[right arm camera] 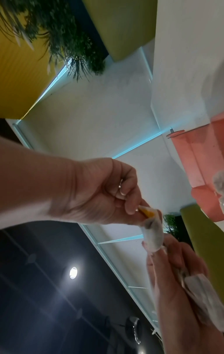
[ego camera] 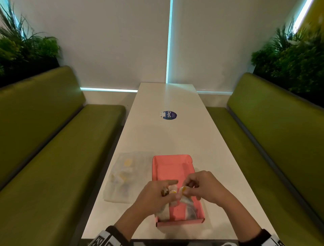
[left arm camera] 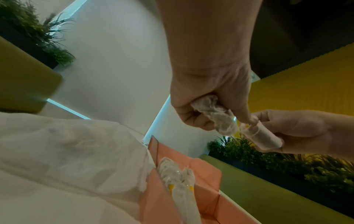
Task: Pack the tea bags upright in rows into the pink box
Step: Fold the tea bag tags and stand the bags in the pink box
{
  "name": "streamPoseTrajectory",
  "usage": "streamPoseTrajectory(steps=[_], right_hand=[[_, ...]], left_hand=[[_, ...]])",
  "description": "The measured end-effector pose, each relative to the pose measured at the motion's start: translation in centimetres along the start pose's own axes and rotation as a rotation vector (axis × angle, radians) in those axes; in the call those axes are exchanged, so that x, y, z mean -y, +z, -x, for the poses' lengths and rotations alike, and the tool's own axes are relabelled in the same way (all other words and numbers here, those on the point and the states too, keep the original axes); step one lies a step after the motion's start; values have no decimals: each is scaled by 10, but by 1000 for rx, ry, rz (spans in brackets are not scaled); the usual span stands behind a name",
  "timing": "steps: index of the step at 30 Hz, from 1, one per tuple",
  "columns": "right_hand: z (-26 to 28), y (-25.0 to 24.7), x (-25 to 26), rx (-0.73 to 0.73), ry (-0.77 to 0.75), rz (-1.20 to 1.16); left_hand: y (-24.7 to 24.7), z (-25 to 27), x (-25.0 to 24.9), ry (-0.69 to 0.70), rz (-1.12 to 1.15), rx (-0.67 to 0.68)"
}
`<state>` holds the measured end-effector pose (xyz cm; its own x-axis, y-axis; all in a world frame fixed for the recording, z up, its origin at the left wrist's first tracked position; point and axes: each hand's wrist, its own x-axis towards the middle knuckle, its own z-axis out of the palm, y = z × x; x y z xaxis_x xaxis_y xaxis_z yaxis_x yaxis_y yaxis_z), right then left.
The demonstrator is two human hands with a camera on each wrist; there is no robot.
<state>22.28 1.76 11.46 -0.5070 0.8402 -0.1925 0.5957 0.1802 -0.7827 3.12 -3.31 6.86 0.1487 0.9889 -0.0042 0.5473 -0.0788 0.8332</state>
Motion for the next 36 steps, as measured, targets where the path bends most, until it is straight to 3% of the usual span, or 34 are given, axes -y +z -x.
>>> streamPoseTrajectory(steps=[2, 9, 15, 21, 30, 36], right_hand=[[1, 1, 3, -9, 0, -69], [4, 4, 3, -132, 32, -395], [5, 12, -4, 33, 77, -300], [1, 18, -5, -140, 100, -476], [0, 20, -5, -161, 85, -542], [-2, 21, -4, -158, 97, -587]], left_hand=[[3, -2, 0, 58, -58, 34], [6, -5, 1, 75, 83, -7], [7, -5, 2, 34, 210, -41], [8, -5, 10, -4, 247, -189], [11, -3, 9, -11, 256, -248], [10, -4, 11, 69, 264, -301]])
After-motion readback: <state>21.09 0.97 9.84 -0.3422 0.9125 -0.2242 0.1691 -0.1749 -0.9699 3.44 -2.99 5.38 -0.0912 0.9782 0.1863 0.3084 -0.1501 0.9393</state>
